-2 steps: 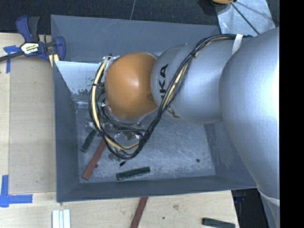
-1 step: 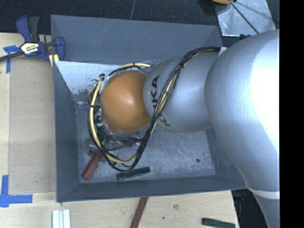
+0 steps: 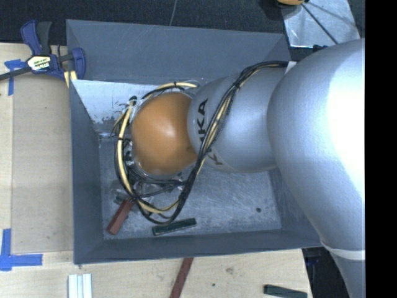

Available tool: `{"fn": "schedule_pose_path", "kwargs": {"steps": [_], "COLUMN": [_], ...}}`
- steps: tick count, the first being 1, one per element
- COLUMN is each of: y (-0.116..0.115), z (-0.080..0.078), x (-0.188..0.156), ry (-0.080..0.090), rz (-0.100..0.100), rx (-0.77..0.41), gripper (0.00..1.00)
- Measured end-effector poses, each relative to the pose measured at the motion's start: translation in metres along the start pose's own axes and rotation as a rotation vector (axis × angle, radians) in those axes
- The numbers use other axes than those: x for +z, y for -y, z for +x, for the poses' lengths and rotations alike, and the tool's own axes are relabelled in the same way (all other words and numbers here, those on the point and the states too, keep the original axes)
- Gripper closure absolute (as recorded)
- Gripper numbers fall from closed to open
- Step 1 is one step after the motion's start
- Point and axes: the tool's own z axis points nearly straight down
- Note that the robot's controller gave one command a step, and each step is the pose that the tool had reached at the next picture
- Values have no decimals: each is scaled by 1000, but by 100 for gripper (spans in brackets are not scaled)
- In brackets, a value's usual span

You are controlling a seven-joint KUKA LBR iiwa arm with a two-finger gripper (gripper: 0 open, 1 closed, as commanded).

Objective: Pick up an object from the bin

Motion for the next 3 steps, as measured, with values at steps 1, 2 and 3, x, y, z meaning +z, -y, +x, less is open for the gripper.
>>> {"fn": "schedule_pose_path", "kwargs": {"steps": [1, 2, 3], "y": [7, 4, -8], "z": [7, 0, 0], "x": [-26, -60, -187], "ry": [-18, -17, -16], "rz": [-6, -6, -6], "rx": [11, 7, -38], "gripper": [100, 100, 100]}}
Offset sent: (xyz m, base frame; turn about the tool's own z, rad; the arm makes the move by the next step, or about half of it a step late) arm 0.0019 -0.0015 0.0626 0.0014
